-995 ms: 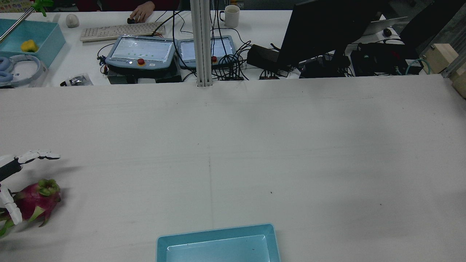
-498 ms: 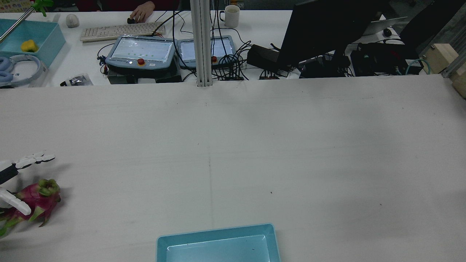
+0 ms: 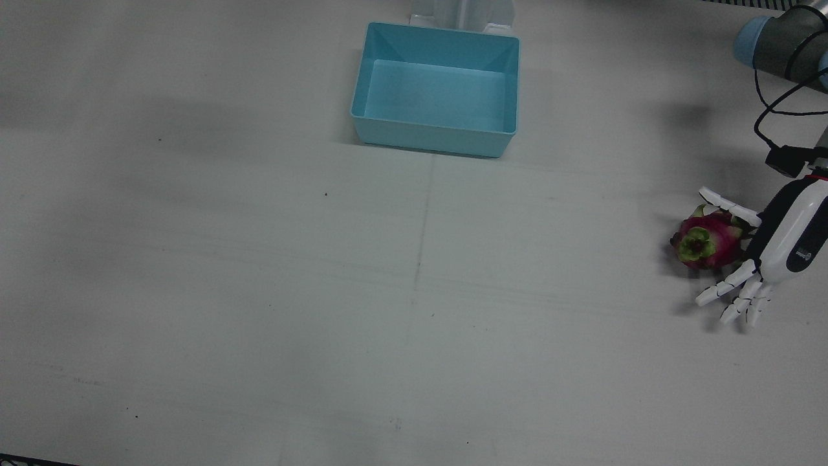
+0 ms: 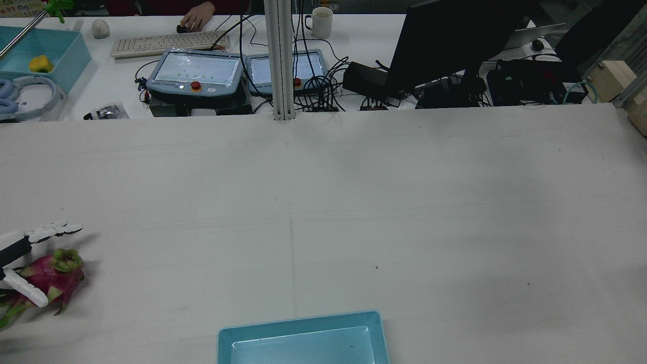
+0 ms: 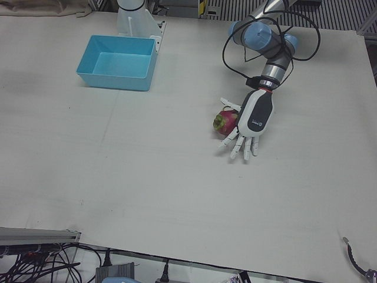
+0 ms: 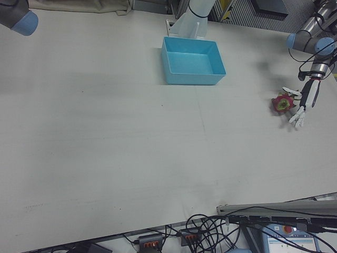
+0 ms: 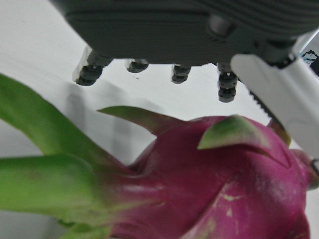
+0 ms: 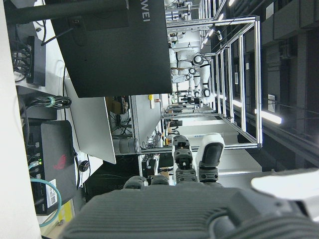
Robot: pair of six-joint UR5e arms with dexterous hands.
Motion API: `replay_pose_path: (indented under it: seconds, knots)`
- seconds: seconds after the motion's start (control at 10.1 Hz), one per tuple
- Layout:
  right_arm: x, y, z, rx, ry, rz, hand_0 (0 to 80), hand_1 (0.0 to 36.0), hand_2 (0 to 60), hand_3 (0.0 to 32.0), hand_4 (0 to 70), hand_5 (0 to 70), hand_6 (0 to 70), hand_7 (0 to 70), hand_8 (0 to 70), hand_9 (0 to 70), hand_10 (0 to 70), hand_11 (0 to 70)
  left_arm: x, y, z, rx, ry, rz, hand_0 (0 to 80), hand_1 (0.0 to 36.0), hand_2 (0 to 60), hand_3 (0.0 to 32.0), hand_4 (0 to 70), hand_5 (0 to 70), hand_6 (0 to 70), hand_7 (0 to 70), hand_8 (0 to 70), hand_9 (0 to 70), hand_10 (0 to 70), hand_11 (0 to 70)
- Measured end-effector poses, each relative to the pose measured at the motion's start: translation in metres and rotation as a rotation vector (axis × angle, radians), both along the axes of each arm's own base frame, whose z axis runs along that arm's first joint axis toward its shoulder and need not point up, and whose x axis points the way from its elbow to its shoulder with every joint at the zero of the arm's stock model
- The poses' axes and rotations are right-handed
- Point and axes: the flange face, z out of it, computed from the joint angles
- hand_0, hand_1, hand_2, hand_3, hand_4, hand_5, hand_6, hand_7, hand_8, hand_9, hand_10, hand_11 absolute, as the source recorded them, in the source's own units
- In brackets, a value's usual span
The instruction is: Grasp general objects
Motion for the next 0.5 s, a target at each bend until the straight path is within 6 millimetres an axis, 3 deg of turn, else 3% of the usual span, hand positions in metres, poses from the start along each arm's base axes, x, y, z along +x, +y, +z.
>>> replay_pose_path:
  seconds: [0.2, 0.5]
  knots:
    - [0.0000, 0.0000, 0.0000, 0.000, 0.000, 0.000, 0.0, 0.0, 0.0, 0.0, 0.0, 0.0, 0.0, 0.0, 0.0, 0.0, 0.0, 0.0, 0.0016, 0.0010, -0.0015, 0.001, 0.001, 0.004, 63.8, 24.1, 0.0, 32.0, 0.0, 12.5, 0.0, 8.7, 0.0, 0.3, 0.0, 0.0]
    - [0.0000, 0.0001, 0.0001, 0.000, 0.000, 0.000, 0.0, 0.0, 0.0, 0.0, 0.0, 0.0, 0.0, 0.0, 0.0, 0.0, 0.0, 0.0, 0.0015, 0.0015, -0.0044, 0.003, -0.001, 0.003, 63.8, 23.8, 0.0, 32.0, 0.0, 19.7, 0.0, 16.3, 1.3, 1.8, 0.2, 2.6]
